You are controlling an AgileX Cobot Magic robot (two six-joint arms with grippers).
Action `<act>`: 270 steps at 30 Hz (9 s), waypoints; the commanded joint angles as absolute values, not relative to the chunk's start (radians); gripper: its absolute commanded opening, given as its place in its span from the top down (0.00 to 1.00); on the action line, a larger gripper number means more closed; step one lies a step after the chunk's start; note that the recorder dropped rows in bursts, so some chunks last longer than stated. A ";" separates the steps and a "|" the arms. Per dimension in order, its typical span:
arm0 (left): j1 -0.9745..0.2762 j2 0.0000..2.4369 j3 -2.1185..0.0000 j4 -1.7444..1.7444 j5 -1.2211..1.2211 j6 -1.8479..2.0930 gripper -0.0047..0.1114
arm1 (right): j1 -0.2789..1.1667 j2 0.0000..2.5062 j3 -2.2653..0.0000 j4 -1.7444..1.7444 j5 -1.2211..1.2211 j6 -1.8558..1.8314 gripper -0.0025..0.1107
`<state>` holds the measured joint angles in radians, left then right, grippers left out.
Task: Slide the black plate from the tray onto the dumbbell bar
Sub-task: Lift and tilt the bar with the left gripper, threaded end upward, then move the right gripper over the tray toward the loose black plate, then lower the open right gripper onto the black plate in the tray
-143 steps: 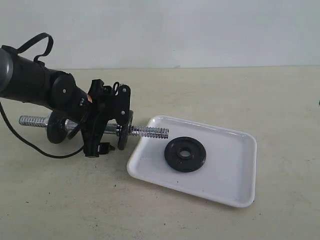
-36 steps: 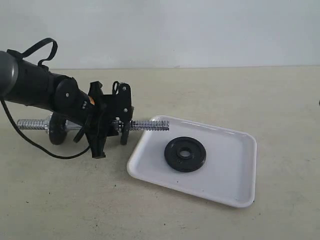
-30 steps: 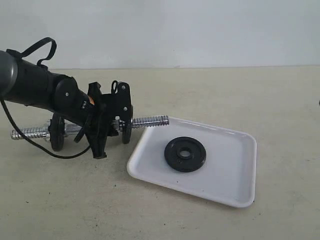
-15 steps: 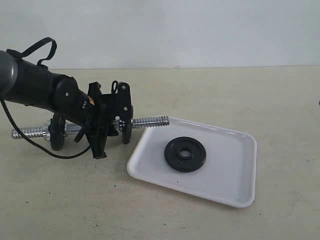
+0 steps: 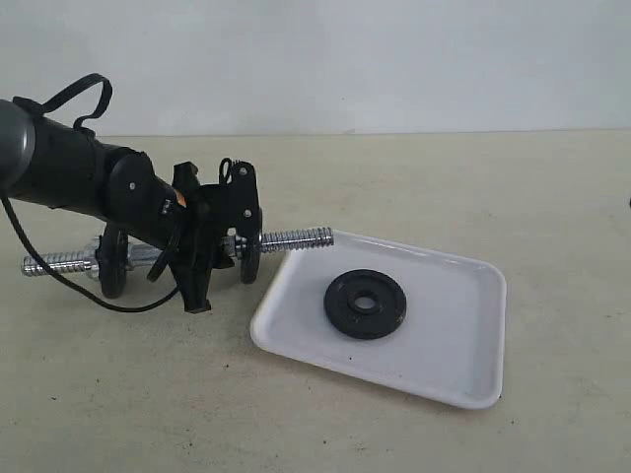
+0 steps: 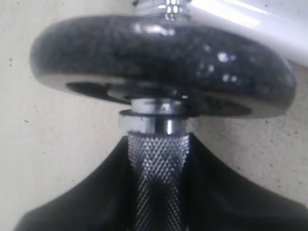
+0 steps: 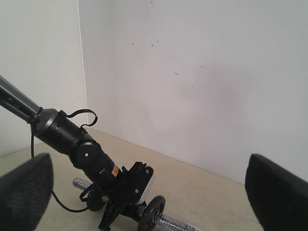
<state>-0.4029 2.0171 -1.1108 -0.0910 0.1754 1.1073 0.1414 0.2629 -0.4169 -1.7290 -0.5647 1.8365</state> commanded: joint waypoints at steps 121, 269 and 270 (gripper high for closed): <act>-0.401 1.782 -1.109 -0.490 0.450 1.093 0.92 | 0.138 1.001 -0.852 -1.744 -0.712 1.827 0.05; -0.229 1.782 -1.109 -0.426 0.427 1.094 0.92 | 0.555 2.025 -1.373 0.160 0.748 -0.372 0.05; -0.229 1.782 -1.109 -0.426 0.427 1.094 0.92 | 0.555 2.025 -1.373 0.160 0.746 -0.370 0.05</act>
